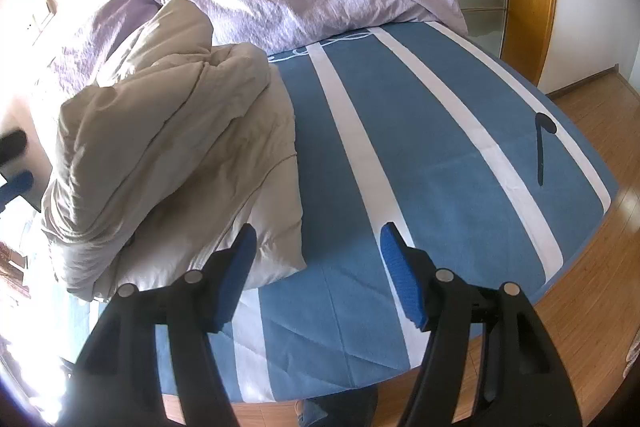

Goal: Fold large clothes

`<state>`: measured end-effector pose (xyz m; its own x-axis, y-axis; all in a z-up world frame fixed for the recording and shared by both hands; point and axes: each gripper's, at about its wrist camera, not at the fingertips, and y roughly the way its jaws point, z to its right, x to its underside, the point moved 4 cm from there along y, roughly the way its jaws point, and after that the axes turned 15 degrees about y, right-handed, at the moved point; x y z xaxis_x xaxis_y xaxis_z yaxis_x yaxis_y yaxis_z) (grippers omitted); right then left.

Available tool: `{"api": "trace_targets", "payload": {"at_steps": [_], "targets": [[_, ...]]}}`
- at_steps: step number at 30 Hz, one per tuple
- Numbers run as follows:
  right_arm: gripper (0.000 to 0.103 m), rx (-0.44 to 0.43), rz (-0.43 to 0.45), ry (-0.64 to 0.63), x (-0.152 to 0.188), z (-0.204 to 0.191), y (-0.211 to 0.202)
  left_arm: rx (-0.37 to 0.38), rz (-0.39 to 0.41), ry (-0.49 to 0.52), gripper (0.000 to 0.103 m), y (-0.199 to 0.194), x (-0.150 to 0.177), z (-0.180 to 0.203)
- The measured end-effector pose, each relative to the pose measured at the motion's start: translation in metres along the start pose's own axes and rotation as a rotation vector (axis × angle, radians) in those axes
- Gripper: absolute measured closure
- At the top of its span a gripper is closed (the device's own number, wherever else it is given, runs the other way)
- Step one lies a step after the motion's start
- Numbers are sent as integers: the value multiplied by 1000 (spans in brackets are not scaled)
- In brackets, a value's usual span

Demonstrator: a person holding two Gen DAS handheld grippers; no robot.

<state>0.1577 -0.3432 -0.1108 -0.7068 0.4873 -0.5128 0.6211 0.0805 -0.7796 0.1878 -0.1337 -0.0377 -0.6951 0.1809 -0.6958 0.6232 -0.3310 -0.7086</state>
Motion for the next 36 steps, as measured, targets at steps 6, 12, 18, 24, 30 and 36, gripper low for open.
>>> {"api": "trace_targets", "payload": {"at_steps": [6, 12, 18, 24, 30, 36], "targets": [[39, 11, -8, 11, 1, 8, 3, -69, -52, 34, 21, 19, 19, 1], [39, 29, -17, 28, -5, 20, 8, -102, -64, 90, 17, 37, 22, 16], [39, 44, -14, 37, -14, 29, 12, -103, -82, 143, 17, 53, 29, 31], [39, 47, -12, 45, -27, 35, 17, -89, -91, 156, 16, 69, 29, 37], [39, 40, -5, 41, -40, 35, 23, -77, -91, 156, 16, 80, 29, 38], [39, -17, 21, 17, -63, 19, 21, -70, -85, 171, 16, 84, 29, 38]]}}
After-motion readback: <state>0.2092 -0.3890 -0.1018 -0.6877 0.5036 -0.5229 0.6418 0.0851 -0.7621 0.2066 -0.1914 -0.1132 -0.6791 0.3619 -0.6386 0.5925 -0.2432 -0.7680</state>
